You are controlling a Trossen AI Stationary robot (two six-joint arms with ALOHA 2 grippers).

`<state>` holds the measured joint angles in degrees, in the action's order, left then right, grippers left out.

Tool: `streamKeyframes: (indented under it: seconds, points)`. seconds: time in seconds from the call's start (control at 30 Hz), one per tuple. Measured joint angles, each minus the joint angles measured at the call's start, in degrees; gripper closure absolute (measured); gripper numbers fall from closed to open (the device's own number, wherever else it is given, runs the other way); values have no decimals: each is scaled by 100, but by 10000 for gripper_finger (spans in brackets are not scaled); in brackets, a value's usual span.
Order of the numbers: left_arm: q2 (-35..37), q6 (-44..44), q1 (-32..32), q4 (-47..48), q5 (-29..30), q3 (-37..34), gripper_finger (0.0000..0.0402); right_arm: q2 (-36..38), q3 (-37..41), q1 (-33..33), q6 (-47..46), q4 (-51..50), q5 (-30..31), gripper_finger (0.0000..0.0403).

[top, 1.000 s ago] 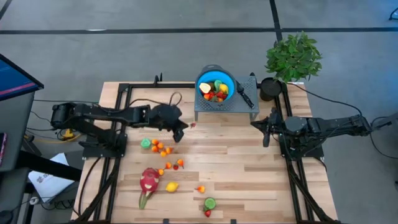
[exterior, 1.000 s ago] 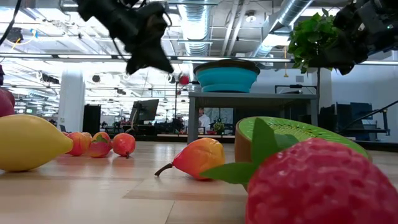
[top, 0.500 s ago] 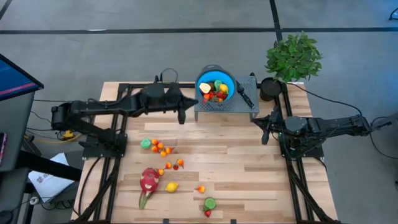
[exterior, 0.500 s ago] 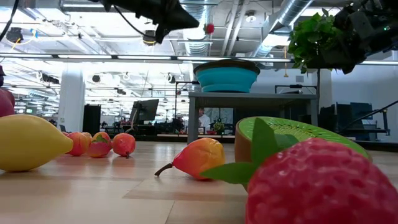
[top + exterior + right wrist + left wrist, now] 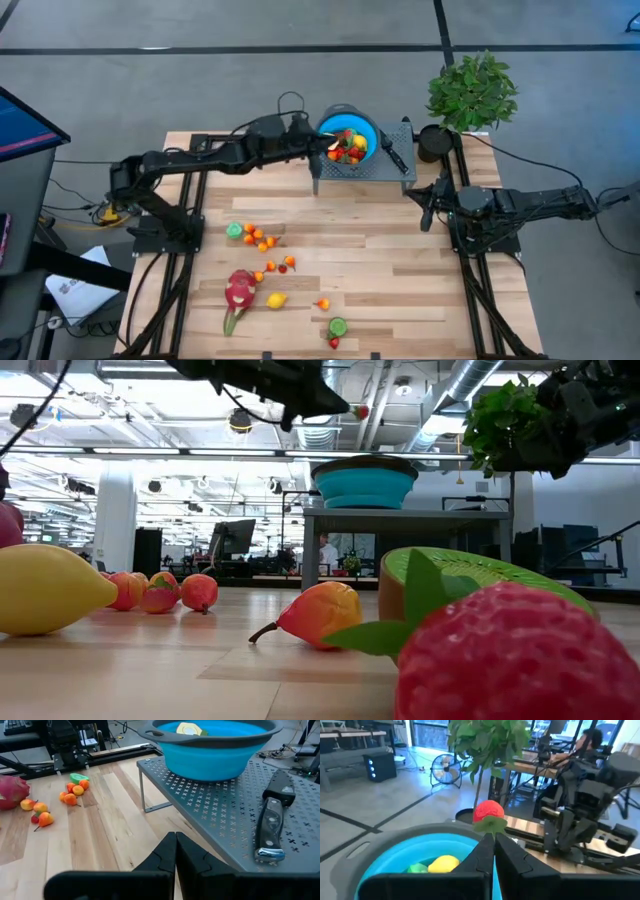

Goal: Pick & Place Fruit
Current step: Put the top strawberry into the strainer bowl

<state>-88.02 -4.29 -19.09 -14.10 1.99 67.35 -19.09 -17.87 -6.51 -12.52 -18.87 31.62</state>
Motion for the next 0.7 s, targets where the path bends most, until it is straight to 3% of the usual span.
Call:
streamKeyframes:
  seconds: [0.7]
  points:
    - [-331,-208,-409,519,189,11,400,0,0,29,92,-63,-1,403]
